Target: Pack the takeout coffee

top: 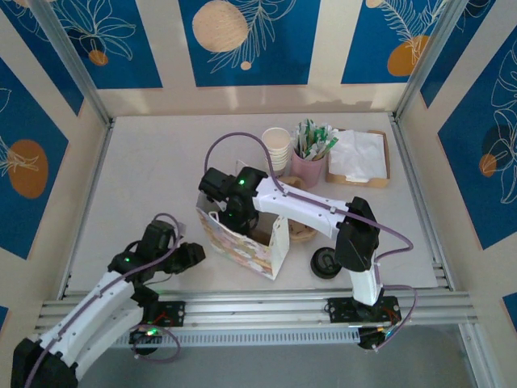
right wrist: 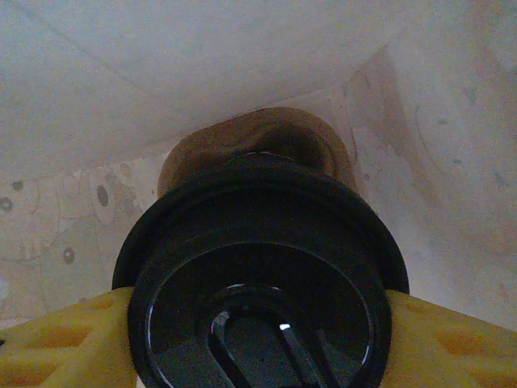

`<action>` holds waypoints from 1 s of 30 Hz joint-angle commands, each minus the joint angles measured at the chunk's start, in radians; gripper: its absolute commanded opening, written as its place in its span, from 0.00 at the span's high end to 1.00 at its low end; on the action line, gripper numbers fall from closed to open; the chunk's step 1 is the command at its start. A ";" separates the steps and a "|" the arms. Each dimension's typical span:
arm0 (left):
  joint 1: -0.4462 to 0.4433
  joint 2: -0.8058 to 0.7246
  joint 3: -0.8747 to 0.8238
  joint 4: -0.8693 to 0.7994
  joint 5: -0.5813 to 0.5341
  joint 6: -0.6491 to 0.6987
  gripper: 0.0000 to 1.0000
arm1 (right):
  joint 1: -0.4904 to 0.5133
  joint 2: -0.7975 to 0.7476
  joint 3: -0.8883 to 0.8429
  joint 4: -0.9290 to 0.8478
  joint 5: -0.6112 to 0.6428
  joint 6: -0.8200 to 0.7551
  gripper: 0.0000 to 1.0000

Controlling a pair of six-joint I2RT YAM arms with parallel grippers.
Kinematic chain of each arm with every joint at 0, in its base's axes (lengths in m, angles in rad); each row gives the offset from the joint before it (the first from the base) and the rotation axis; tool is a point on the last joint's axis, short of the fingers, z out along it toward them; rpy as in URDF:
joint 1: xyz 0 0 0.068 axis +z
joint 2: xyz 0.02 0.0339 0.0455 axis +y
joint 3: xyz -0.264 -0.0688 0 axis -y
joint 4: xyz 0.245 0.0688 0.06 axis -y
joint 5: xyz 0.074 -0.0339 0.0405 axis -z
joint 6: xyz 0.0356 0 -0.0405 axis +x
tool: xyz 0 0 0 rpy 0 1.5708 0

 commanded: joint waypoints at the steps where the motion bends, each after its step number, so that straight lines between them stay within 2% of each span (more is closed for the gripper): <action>1: -0.079 0.049 -0.014 0.126 -0.032 -0.089 0.65 | 0.000 0.017 0.032 -0.027 0.029 0.055 0.49; 10: -0.254 0.076 -0.113 0.295 -0.179 -0.236 0.64 | -0.003 0.014 0.005 -0.002 0.030 0.122 0.49; 18: -0.385 0.277 -0.109 0.472 -0.255 -0.273 0.55 | 0.001 0.021 0.001 -0.022 0.013 0.161 0.49; 24: -0.421 0.390 -0.101 0.571 -0.308 -0.298 0.51 | 0.009 0.027 0.003 -0.041 0.001 0.184 0.49; 30: -0.422 0.445 -0.066 0.556 -0.365 -0.309 0.50 | 0.023 0.034 -0.011 -0.067 -0.020 0.211 0.49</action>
